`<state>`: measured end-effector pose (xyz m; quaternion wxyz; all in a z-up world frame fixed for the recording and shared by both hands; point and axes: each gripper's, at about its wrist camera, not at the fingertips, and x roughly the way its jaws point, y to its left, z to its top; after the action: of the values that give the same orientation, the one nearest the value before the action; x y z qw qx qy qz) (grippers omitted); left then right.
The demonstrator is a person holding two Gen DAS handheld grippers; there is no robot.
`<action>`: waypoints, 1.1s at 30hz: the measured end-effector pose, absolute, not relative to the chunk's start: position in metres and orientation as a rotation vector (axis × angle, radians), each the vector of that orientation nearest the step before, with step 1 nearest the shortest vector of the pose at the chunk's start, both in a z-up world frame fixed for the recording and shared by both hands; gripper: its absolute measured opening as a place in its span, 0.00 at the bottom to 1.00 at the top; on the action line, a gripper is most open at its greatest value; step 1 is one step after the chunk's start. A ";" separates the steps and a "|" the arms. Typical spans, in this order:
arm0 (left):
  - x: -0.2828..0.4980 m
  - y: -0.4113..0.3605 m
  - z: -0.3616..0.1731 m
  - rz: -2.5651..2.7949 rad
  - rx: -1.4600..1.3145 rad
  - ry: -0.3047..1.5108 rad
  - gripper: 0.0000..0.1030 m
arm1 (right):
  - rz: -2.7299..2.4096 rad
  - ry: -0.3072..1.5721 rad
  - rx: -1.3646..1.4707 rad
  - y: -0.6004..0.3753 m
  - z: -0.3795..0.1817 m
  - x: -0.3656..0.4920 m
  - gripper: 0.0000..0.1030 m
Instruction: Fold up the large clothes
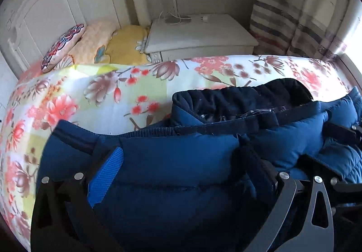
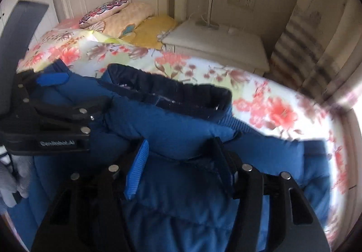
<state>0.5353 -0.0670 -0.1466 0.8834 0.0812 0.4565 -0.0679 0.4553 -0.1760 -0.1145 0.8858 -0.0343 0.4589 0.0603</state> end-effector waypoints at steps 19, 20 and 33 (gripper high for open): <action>0.534 -0.068 -0.158 -0.126 0.168 0.923 0.96 | 0.118 0.955 -0.079 -0.172 -0.133 0.460 0.59; 0.534 -0.067 -0.158 -0.126 0.170 0.924 0.96 | 0.115 0.962 -0.096 -0.171 -0.132 0.460 0.60; 0.536 -0.063 -0.159 -0.129 0.144 0.924 0.96 | -0.023 0.988 0.050 -0.270 -0.114 0.454 0.67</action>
<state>0.5356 -0.0629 -0.1591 0.8907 0.0696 0.4449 -0.0622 0.4536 -0.2705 -0.1136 0.8800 0.0242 0.4742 -0.0112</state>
